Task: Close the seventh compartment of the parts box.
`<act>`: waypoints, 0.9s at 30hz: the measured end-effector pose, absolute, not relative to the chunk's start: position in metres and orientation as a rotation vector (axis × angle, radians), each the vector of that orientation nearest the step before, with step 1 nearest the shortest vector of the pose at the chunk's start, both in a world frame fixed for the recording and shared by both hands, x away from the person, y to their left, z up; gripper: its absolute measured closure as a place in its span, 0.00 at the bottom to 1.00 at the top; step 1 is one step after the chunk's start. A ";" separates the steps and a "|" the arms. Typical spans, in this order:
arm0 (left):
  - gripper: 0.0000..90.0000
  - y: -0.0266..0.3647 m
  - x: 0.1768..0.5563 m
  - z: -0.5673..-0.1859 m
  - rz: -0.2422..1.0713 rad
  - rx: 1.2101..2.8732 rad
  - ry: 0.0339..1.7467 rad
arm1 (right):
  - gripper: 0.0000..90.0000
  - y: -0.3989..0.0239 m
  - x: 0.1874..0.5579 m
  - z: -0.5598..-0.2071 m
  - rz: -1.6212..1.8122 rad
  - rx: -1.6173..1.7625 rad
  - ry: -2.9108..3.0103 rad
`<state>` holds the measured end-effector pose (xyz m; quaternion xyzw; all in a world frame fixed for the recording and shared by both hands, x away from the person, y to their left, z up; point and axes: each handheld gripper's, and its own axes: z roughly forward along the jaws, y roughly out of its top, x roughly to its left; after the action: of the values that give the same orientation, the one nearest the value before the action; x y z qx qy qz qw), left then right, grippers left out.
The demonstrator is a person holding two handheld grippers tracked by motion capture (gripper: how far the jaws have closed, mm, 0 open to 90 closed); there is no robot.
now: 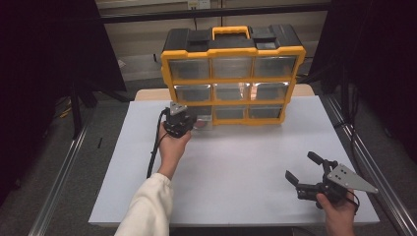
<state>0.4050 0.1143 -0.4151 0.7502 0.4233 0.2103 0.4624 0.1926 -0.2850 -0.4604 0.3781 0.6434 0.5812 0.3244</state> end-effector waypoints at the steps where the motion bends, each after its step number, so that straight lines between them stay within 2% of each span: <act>1: 1.00 0.114 0.405 -0.415 0.518 1.843 1.042 | 0.02 -0.285 0.193 -0.460 1.525 0.992 1.687; 27: 1.00 0.112 0.411 -0.416 0.532 1.824 1.054 | 0.02 -0.285 0.192 -0.460 1.524 0.992 1.684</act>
<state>0.4113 0.1120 -0.4160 0.7429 0.4294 0.2167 0.4656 0.1924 -0.2853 -0.4603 0.3785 0.6426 0.5813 0.3254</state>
